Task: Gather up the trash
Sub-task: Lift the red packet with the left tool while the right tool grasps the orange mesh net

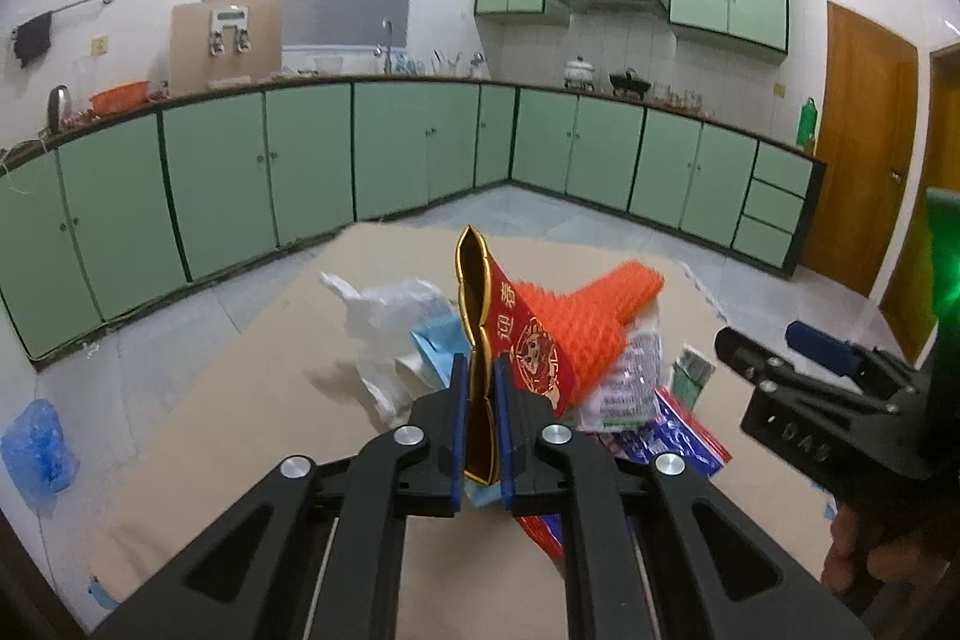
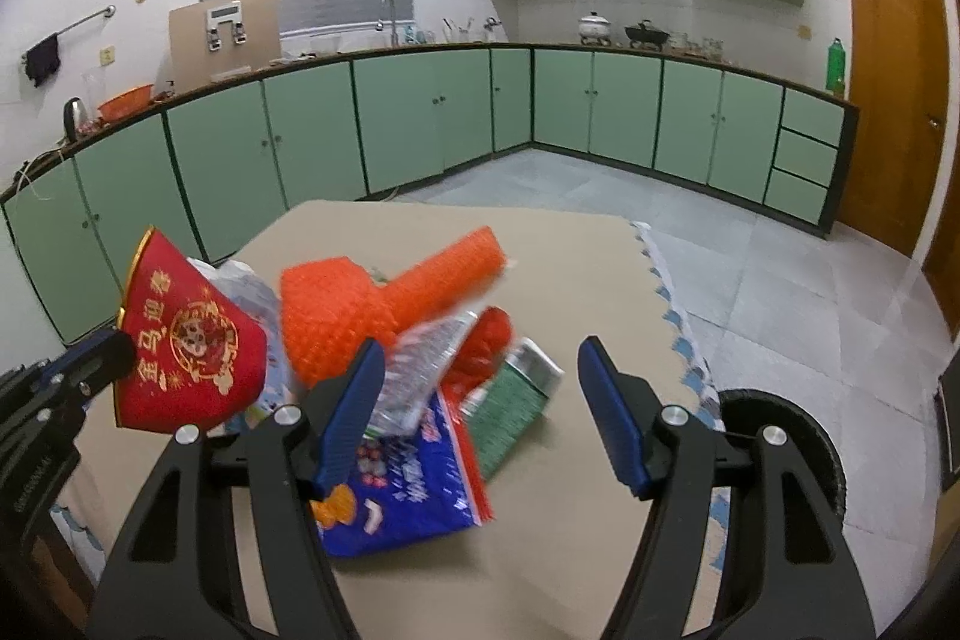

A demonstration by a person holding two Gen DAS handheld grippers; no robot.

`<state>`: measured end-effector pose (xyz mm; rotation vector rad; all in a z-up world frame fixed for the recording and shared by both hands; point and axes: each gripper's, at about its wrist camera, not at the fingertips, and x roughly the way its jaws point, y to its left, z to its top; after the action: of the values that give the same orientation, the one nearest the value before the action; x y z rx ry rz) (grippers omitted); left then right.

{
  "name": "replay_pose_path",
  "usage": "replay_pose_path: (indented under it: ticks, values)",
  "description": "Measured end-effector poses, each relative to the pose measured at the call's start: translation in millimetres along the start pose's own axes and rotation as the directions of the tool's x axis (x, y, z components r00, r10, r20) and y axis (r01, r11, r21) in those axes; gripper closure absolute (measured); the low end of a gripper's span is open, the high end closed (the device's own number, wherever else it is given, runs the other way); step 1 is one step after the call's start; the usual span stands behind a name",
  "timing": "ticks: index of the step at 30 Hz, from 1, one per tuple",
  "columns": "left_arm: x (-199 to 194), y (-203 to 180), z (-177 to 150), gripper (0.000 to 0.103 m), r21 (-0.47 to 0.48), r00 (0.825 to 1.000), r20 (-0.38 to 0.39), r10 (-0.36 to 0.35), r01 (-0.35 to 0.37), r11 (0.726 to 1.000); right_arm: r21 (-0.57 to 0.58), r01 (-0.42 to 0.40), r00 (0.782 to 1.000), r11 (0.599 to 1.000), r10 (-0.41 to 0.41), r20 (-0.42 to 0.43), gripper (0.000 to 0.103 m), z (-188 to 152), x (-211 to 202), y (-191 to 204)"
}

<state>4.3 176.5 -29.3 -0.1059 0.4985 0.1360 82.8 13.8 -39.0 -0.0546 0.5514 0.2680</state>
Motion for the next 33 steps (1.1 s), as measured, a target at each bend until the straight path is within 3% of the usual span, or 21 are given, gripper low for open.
replay_pose_path:
  ticks: [12,21,26,29,33]
  values:
    - [8.3,48.8,-3.1,0.095,-0.034,0.988,-0.016,0.155,-0.155,0.987,-0.058,-0.049,0.999,0.997,0.049,-0.004,0.039,9.9,27.4,48.9]
    - [26.5,71.3,-5.7,0.094,-0.054,0.982,-0.037,0.183,-0.185,0.981,-0.084,-0.055,0.996,0.995,0.049,-0.068,0.040,7.8,73.2,73.7]
    - [31.9,71.9,-8.5,0.094,-0.057,0.982,-0.050,0.182,-0.184,0.981,-0.078,-0.110,0.987,0.991,0.100,-0.123,0.080,7.5,87.6,76.8]
    - [32.4,71.4,-8.2,0.094,-0.059,0.981,-0.051,0.186,-0.189,0.980,-0.094,-0.131,0.985,0.987,0.118,-0.126,0.091,7.3,88.8,80.9]
    - [30.9,67.8,-8.3,0.094,-0.058,0.980,-0.049,0.195,-0.197,0.979,-0.098,-0.153,0.985,0.983,0.144,-0.093,0.098,11.0,77.0,83.0]
